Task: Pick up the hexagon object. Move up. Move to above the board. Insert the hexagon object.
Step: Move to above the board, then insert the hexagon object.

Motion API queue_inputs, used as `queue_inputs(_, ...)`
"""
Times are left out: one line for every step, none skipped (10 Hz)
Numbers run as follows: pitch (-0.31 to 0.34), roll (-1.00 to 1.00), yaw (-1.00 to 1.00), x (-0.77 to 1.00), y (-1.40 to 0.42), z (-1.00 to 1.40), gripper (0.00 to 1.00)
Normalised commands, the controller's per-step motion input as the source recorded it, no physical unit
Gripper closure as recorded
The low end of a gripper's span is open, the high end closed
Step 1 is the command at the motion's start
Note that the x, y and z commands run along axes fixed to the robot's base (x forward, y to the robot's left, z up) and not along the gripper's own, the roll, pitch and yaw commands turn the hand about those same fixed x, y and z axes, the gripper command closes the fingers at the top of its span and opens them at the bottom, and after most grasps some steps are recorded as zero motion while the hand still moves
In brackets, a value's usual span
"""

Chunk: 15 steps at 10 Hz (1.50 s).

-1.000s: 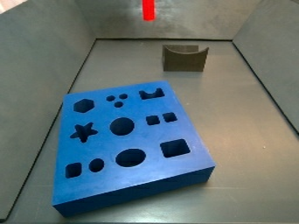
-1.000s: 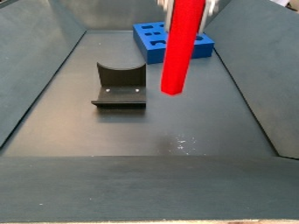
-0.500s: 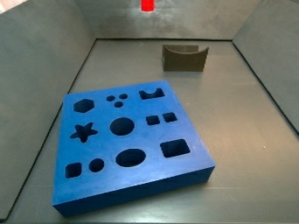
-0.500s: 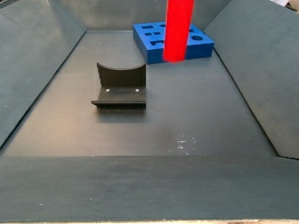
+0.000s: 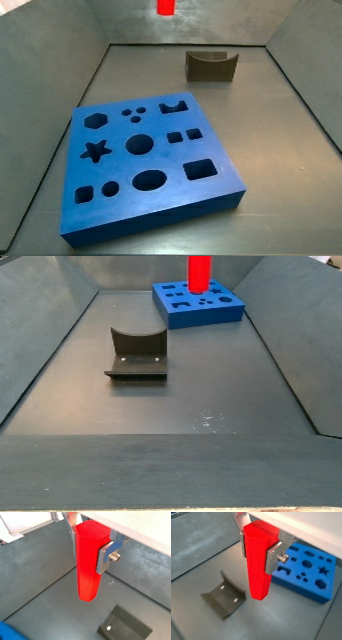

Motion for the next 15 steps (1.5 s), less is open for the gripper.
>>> queue_inputs(0.066,0.01,0.01,0.03,-1.00,0.24,1.00)
queue_inputs(0.066,-0.01,0.01,0.03,-1.00,0.24,1.00)
queue_inputs(0.062,-0.01,0.01,0.03,-1.00,0.24,1.00)
queue_inputs(0.058,0.00,0.01,0.04,-1.00,0.25,1.00)
queue_inputs(0.057,-0.01,0.01,0.04,-1.00,0.26,1.00)
queue_inputs(0.068,0.00,0.01,0.05,-1.00,0.26,1.00)
queue_inputs(0.078,0.00,0.01,0.06,-1.00,0.26,1.00)
queue_inputs(0.109,0.01,0.01,0.09,-1.00,0.28,1.00)
queue_inputs(0.126,0.01,0.01,0.10,-0.78,0.22,1.00)
queue_inputs(0.141,0.02,0.01,0.10,-0.43,0.12,1.00)
queue_inputs(0.142,0.02,0.00,0.10,-0.30,0.09,1.00)
queue_inputs(0.000,-0.03,0.00,0.00,-0.08,-0.02,1.00)
queue_inputs(-0.053,-0.06,-0.14,-0.40,-0.24,-0.09,1.00)
queue_inputs(-0.050,-0.01,-0.33,-0.74,-0.22,-0.26,1.00)
queue_inputs(-0.053,-0.03,-0.48,-0.50,-0.29,-0.61,1.00)
